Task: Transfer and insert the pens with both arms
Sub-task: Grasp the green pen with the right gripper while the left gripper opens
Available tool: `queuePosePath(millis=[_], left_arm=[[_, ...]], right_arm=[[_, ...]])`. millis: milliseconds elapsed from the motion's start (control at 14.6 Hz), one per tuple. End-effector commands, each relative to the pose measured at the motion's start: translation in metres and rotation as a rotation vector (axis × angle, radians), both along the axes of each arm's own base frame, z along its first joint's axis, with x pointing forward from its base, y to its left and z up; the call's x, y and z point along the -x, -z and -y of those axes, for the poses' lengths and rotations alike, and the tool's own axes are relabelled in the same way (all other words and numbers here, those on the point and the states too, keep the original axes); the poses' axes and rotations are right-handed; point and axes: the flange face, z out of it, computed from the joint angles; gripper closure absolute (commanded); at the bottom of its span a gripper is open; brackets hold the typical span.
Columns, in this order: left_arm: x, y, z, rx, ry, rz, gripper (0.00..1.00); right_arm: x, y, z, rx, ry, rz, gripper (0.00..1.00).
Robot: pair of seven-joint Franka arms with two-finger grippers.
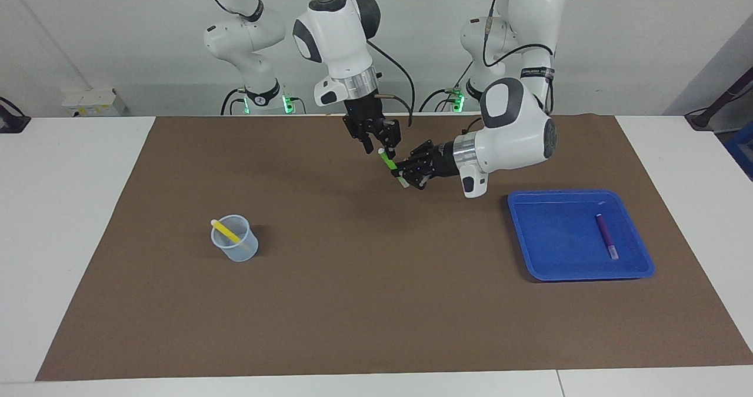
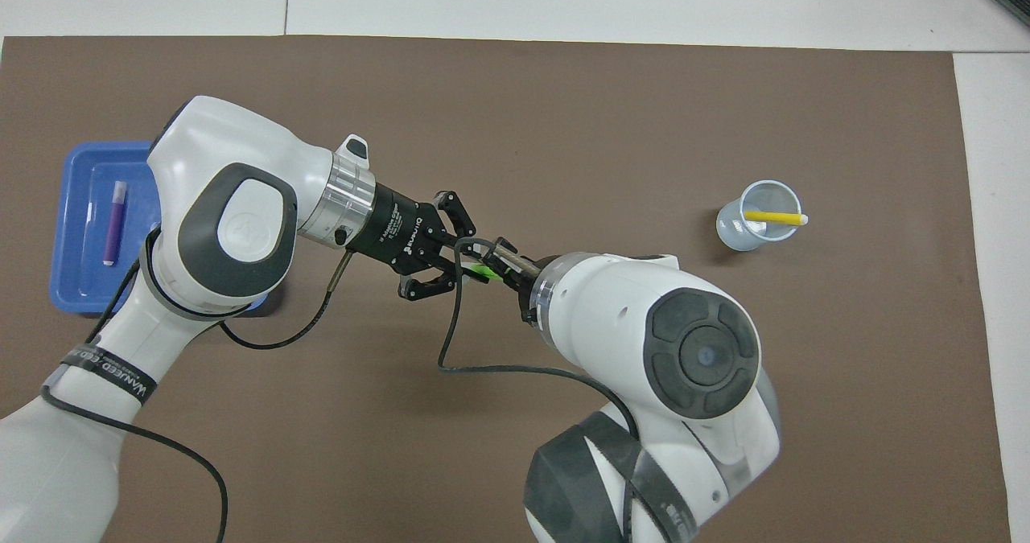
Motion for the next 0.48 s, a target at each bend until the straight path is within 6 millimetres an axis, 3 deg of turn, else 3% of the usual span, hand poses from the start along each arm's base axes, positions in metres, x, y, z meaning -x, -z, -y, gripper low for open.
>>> queuePosePath(millis=[0,412], left_arm=[[0.0096,-0.0049,-0.0009,-0.004,-0.018,-0.009,1.00],[0.0083,-0.0118,-0.0027,-0.007,-0.026,-0.002,1.00]], right_arm=[[-0.0025,0.0020,0.0028,0.011,-0.022,0.029,0.35],[-0.0042,0.0023,0.0028,0.009,-0.020,0.028,0.51]])
